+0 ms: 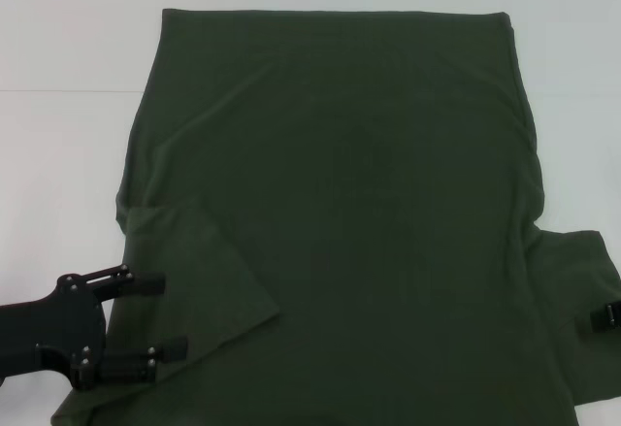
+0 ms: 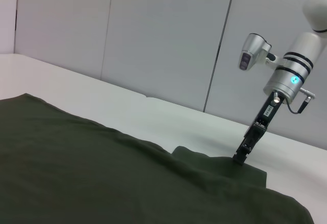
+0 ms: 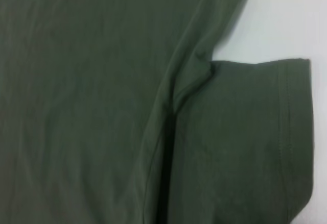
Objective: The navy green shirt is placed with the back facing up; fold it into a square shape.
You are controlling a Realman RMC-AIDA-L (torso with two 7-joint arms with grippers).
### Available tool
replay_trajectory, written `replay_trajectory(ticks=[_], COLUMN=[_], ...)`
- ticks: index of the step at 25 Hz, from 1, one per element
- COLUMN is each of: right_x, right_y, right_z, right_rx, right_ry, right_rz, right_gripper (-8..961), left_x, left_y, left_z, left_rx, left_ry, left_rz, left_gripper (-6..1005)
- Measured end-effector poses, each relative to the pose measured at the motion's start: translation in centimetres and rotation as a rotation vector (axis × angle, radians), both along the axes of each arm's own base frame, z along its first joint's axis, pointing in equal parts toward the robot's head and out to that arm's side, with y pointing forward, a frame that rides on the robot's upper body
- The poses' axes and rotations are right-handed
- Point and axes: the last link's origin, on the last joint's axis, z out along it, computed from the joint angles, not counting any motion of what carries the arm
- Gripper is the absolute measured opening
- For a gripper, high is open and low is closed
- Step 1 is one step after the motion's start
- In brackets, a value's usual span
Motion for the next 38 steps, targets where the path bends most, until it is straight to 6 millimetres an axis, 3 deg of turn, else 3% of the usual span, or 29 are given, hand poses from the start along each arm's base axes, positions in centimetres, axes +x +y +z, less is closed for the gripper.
replay_trajectory(ticks=[23, 38], right_x=[-0.5, -1.2], right_y=[0.2, 0.4], right_z=[-1.1, -1.3], right_rx=[-0.05, -0.095], right_ry=[-0.021, -0.027], right_rz=[0.015, 0.039], right_gripper=[705, 79], left_x=[0.1, -0.1], left_y=[0.0, -0.1], left_z=[-0.1, -0.1], left_rx=[-0.005, 0.001], left_ry=[-0.004, -0.002], left_rz=[0.001, 0.007], left_gripper=[867, 866])
